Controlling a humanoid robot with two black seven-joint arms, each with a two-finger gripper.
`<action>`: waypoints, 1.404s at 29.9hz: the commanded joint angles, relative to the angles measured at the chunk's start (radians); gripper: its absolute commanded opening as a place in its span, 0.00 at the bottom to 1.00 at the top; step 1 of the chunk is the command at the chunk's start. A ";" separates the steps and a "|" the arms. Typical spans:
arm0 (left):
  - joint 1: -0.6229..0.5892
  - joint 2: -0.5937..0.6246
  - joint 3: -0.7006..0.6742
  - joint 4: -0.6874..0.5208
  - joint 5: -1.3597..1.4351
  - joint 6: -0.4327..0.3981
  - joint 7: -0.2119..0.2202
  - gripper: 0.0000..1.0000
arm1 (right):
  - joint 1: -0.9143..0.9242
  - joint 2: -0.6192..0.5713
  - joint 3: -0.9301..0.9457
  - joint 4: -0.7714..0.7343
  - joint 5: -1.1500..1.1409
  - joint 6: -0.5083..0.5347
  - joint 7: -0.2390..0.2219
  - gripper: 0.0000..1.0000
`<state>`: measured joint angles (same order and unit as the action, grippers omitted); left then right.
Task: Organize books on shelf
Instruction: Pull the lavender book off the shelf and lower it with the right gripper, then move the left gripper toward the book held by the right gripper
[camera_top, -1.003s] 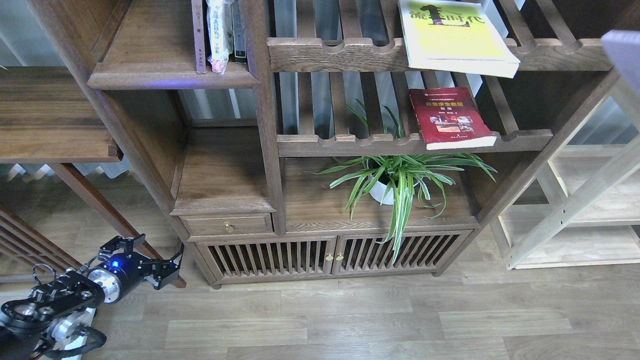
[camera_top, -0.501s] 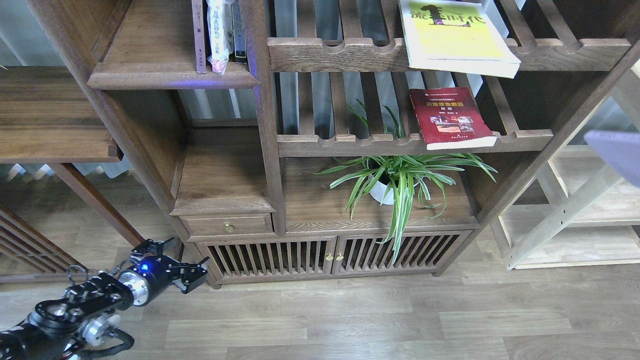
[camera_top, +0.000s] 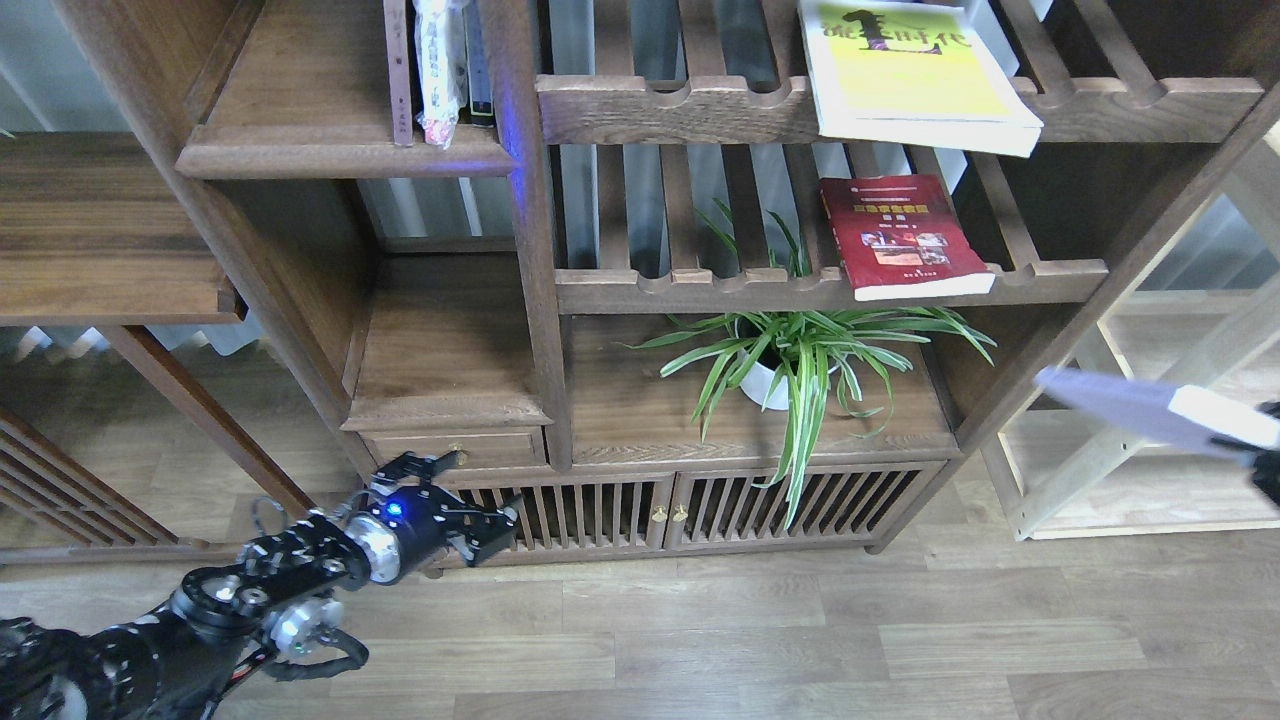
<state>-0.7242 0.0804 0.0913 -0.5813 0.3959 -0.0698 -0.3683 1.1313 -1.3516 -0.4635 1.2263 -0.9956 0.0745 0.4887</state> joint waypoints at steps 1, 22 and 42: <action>-0.004 -0.045 0.007 0.000 0.043 -0.004 -0.008 1.00 | -0.047 0.104 0.000 -0.008 -0.018 -0.035 0.000 0.04; -0.043 -0.080 0.064 0.126 0.052 -0.173 0.150 1.00 | -0.214 0.551 -0.010 -0.094 -0.097 -0.133 0.000 0.04; -0.175 -0.080 0.065 -0.026 0.244 -0.289 0.216 1.00 | -0.160 0.798 -0.010 -0.119 -0.049 -0.139 0.000 0.04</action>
<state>-0.8636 -0.0001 0.1556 -0.5971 0.6218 -0.3363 -0.1652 0.9651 -0.5794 -0.4728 1.1079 -1.0471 -0.0642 0.4887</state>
